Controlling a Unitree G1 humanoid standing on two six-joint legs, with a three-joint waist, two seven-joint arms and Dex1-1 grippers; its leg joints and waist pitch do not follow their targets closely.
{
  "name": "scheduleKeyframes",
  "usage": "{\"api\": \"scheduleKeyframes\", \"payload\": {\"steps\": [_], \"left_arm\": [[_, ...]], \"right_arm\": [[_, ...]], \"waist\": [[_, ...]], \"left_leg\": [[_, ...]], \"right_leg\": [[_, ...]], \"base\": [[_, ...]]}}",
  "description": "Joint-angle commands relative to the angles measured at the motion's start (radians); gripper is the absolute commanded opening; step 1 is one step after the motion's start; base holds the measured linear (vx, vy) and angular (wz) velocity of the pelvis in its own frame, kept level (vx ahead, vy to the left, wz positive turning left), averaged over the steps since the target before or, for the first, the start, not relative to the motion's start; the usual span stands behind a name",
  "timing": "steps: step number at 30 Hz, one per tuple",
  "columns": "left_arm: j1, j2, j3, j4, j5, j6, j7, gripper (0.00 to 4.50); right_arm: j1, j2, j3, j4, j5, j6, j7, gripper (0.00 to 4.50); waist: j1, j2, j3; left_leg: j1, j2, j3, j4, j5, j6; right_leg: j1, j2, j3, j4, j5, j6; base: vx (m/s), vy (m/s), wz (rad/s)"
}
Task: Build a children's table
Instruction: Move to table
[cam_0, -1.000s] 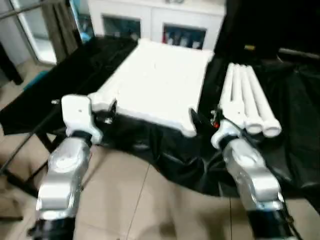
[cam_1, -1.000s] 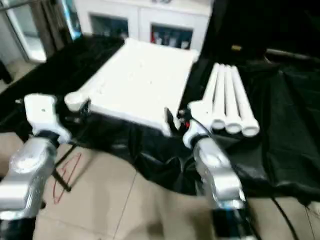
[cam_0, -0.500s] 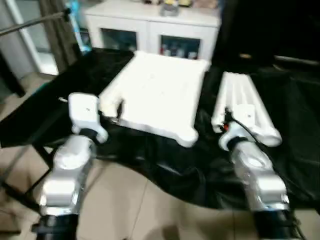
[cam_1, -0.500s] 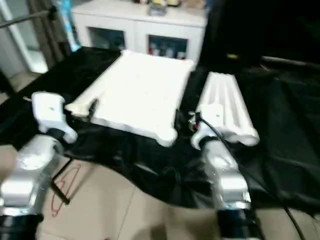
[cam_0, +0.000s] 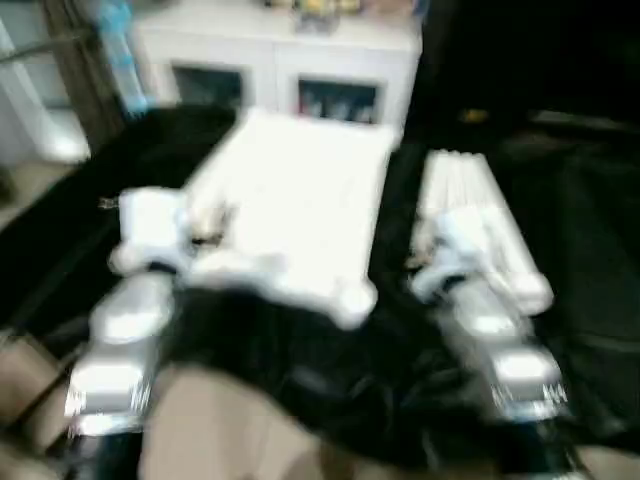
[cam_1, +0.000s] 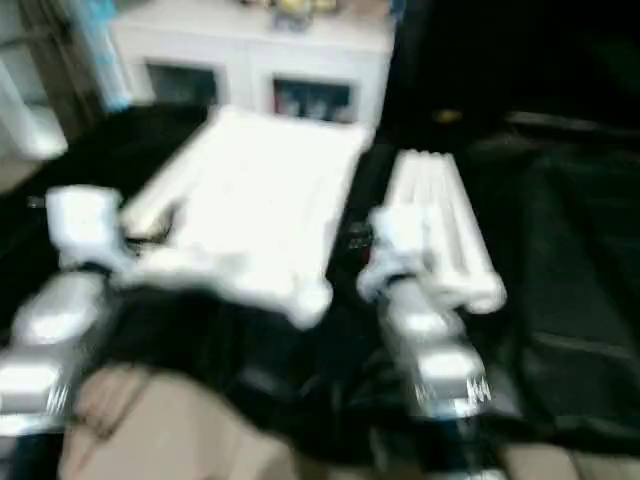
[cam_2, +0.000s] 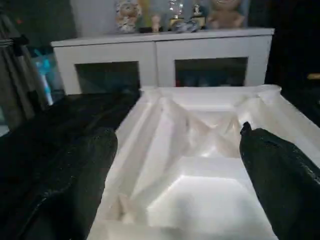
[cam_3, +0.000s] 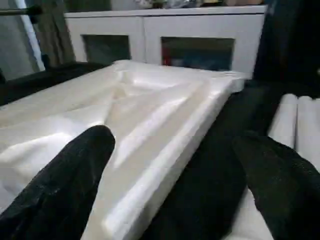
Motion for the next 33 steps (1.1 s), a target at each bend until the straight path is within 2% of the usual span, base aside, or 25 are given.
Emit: {"api": "scheduleKeyframes", "payload": {"steps": [1,2,3,4,5,6,7,8,9,10,11,12,13,14,15,16,17,18,19,21,22,23,24,28,33], "left_arm": [[-0.019,-0.011,-0.036,0.004,0.007,-0.004,-0.021,4.43],[-0.018,-0.007,-0.042,0.006,0.007,-0.006,-0.027,4.43],[-0.015,-0.004,-0.047,0.007,0.007,-0.007,-0.031,4.43],[-0.014,-0.004,-0.047,0.007,0.007,-0.007,-0.031,4.43],[-0.013,-0.003,-0.044,0.006,0.006,-0.006,-0.032,4.43],[-0.013,-0.003,-0.043,0.006,0.006,-0.006,-0.033,4.43],[-0.012,0.0,-0.041,0.005,0.004,-0.005,-0.035,4.43],[-0.012,0.001,-0.04,0.005,0.004,-0.005,-0.037,4.43],[-0.011,0.004,-0.04,0.005,0.004,-0.004,-0.039,4.43],[-0.011,0.004,-0.04,0.005,0.004,-0.004,-0.039,4.43],[-0.009,0.006,-0.038,0.003,0.006,-0.003,-0.044,4.43],[-0.008,0.008,-0.039,0.002,0.005,-0.003,-0.045,4.43],[-0.004,0.012,-0.043,-0.001,0.007,-0.002,-0.05,4.43],[-0.001,0.015,-0.046,-0.004,0.007,-0.002,-0.053,4.43],[0.004,0.022,-0.053,-0.007,0.008,-0.001,-0.062,4.43],[0.007,0.028,-0.06,-0.007,0.011,-0.003,-0.071,4.43],[0.009,0.033,-0.065,-0.008,0.013,-0.005,-0.078,4.43],[0.011,0.046,-0.075,-0.004,0.015,-0.012,-0.096,4.43],[0.015,0.052,-0.082,-0.005,0.002,-0.019,-0.125,4.43],[0.021,0.067,-0.095,-0.011,-0.01,-0.02,-0.165,4.43],[0.036,0.101,-0.127,-0.025,-0.045,-0.005,-0.266,4.43],[0.045,0.129,-0.151,-0.032,-0.049,-0.011,-0.321,4.43],[0.05,0.147,-0.166,-0.035,-0.049,-0.017,-0.354,4.43],[0.033,0.221,-0.222,-0.023,-0.051,-0.018,-0.48,4.43],[0.0,0.344,-0.314,-0.029,-0.109,0.005,-0.757,4.43]], "right_arm": [[0.001,-0.028,-0.038,-0.015,-0.008,0.002,-0.012,4.37],[0.001,-0.027,-0.039,-0.015,-0.012,0.0,-0.012,4.37],[0.001,-0.029,-0.039,-0.014,-0.021,-0.003,-0.01,4.37],[0.0,-0.029,-0.04,-0.012,-0.024,-0.003,-0.009,4.37],[-0.005,-0.029,-0.041,-0.005,-0.027,-0.003,-0.01,4.37],[-0.007,-0.03,-0.04,-0.002,-0.027,-0.003,-0.01,4.37],[-0.013,-0.034,-0.034,0.005,-0.026,-0.002,-0.004,4.37],[-0.016,-0.036,-0.031,0.006,-0.023,-0.001,0.001,4.37],[-0.018,-0.041,-0.025,0.007,-0.02,0.001,0.008,4.37],[-0.018,-0.041,-0.025,0.007,-0.02,0.001,0.008,4.37],[-0.019,-0.051,-0.014,0.004,-0.009,0.008,0.033,4.37],[-0.019,-0.055,-0.009,0.001,-0.004,0.009,0.05,4.37],[-0.015,-0.065,0.001,-0.012,0.013,0.017,0.092,4.37],[-0.013,-0.072,0.008,-0.022,0.024,0.021,0.121,4.37],[-0.011,-0.085,0.018,-0.037,0.036,0.043,0.17,4.37],[-0.011,-0.103,0.03,-0.045,0.032,0.051,0.197,4.37],[-0.011,-0.116,0.039,-0.05,0.029,0.057,0.216,4.37],[-0.015,-0.144,0.057,-0.06,0.024,0.071,0.252,4.37],[-0.018,-0.161,0.067,-0.067,0.025,0.079,0.275,4.37],[-0.022,-0.182,0.079,-0.074,0.028,0.088,0.305,4.37],[-0.03,-0.225,0.103,-0.087,0.036,0.101,0.364,4.37],[-0.037,-0.25,0.115,-0.088,0.031,0.097,0.39,4.37],[-0.042,-0.266,0.12,-0.088,0.027,0.094,0.408,4.37],[-0.066,-0.324,0.12,-0.08,0.019,0.078,0.476,4.37],[-0.082,-0.398,0.139,-0.108,0.05,0.092,0.599,4.37]], "waist": [[-0.035,0.012,-0.045],[-0.033,-0.008,-0.044],[0.001,-0.041,-0.053],[0.036,-0.023,-0.066],[0.03,-0.048,-0.078],[0.028,-0.036,-0.074],[0.024,-0.001,-0.076],[0.017,0.011,-0.078],[-0.001,0.044,-0.066],[-0.023,0.062,-0.065],[-0.051,0.064,-0.081],[-0.053,0.062,-0.087],[-0.051,0.048,-0.084],[-0.051,0.039,-0.079],[-0.045,0.016,-0.067],[-0.04,-0.004,-0.062],[-0.002,-0.06,-0.061],[0.034,-0.042,-0.058],[0.038,-0.042,-0.059],[0.03,-0.015,-0.062],[0.025,-0.013,-0.066],[0.026,-0.005,-0.073],[0.025,-0.011,-0.076],[0.031,-0.01,-0.06],[0.019,-0.014,-0.039]], "left_leg": [[0.086,0.134,-0.05,-0.152,-0.303,0.059],[0.076,0.084,-0.008,-0.128,-0.318,0.071],[-0.069,-0.026,0.007,-0.019,-0.198,0.115],[-0.06,-0.012,-0.013,0.034,-0.13,0.114],[-0.137,-0.015,-0.045,0.08,0.0,0.12],[-0.172,-0.007,-0.061,0.076,0.101,0.104],[-0.168,0.011,-0.07,0.017,0.194,0.099],[-0.154,0.011,-0.062,-0.024,0.237,0.113],[-0.103,0.044,-0.075,-0.081,0.204,0.166],[-0.059,0.09,-0.121,-0.096,0.145,0.214],[0.052,0.159,-0.193,-0.099,0.064,0.359],[0.067,0.161,-0.206,-0.083,0.111,0.449],[0.063,0.153,-0.192,-0.076,0.185,0.506],[0.052,0.146,-0.18,-0.08,0.205,0.524],[0.019,0.111,-0.141,-0.087,0.152,0.5],[-0.008,0.07,-0.109,-0.073,0.064,0.445],[-0.103,-0.045,-0.03,0.007,-0.075,0.307],[-0.125,-0.016,-0.058,0.052,-0.016,0.193],[-0.139,-0.01,-0.066,0.014,0.107,0.124],[-0.116,0.023,-0.065,-0.061,0.221,0.087],[-0.108,0.029,-0.065,-0.062,0.236,0.083],[-0.08,0.045,-0.068,-0.056,0.261,0.08],[-0.08,0.047,-0.068,-0.053,0.303,0.074],[-0.07,0.058,-0.05,-0.079,0.042,0.052],[-0.06,0.064,-0.039,-0.105,-0.195,-0.005]], "right_leg": [[-0.053,-0.062,-0.005,-0.051,0.103,-0.051],[-0.033,-0.066,0.014,-0.095,0.105,-0.086],[0.123,-0.134,0.105,-0.172,-0.072,-0.109],[0.134,-0.217,0.152,-0.205,-0.155,-0.167],[0.189,-0.194,0.164,-0.182,-0.09,-0.228],[0.179,-0.171,0.131,-0.166,0.078,-0.265],[0.155,-0.13,0.069,-0.153,0.178,-0.273],[0.14,-0.088,0.033,-0.147,0.184,-0.247],[0.098,-0.027,-0.013,-0.14,0.077,-0.164],[0.06,0.008,-0.033,-0.082,0.006,-0.126],[-0.027,-0.01,-0.027,-0.013,-0.086,-0.079],[-0.064,-0.019,-0.019,0.022,-0.069,-0.009],[-0.09,-0.028,-0.008,0.034,-0.023,0.057],[-0.093,-0.032,-0.002,0.034,0.0,0.082],[-0.078,-0.048,0.015,-0.012,0.061,0.069],[-0.05,-0.061,0.034,-0.072,0.104,0.038],[0.067,-0.12,0.114,-0.162,0.037,0.012],[0.096,-0.197,0.155,-0.193,-0.189,-0.022],[0.101,-0.155,0.117,-0.167,-0.149,-0.012],[0.067,-0.089,0.063,-0.118,0.159,-0.048],[0.06,-0.074,0.054,-0.106,0.244,-0.052],[0.036,-0.065,0.052,-0.09,0.358,-0.088],[0.037,-0.061,0.05,-0.079,0.451,-0.128],[0.029,-0.073,0.049,-0.108,0.22,-0.2],[0.016,-0.084,0.054,-0.139,-0.108,-0.166]], "base": [[0.112,-0.01,-0.42],[0.136,-0.049,-0.3],[0.136,-0.049,-0.3],[0.153,-0.059,-0.08],[0.15,-0.037,0.01],[0.15,-0.037,0.01],[0.138,-0.017,-0.08],[0.138,0.02,-0.02],[0.138,0.02,-0.02],[0.16,0.037,-0.02],[0.149,0.023,0.0],[0.149,0.023,0.0],[0.114,0.008,0.08],[0.078,-0.025,0.05],[0.078,-0.025,0.05],[0.056,-0.084,0.01],[0.044,-0.12,0.03],[0.044,-0.12,0.03],[0.037,-0.111,-0.05],[0.027,-0.063,-0.09],[0.0,0.0,0.0],[0.068,-0.013,-0.07],[0.05,0.006,-0.03],[0.0,0.0,0.0],[-0.056,0.024,-0.01]]}}
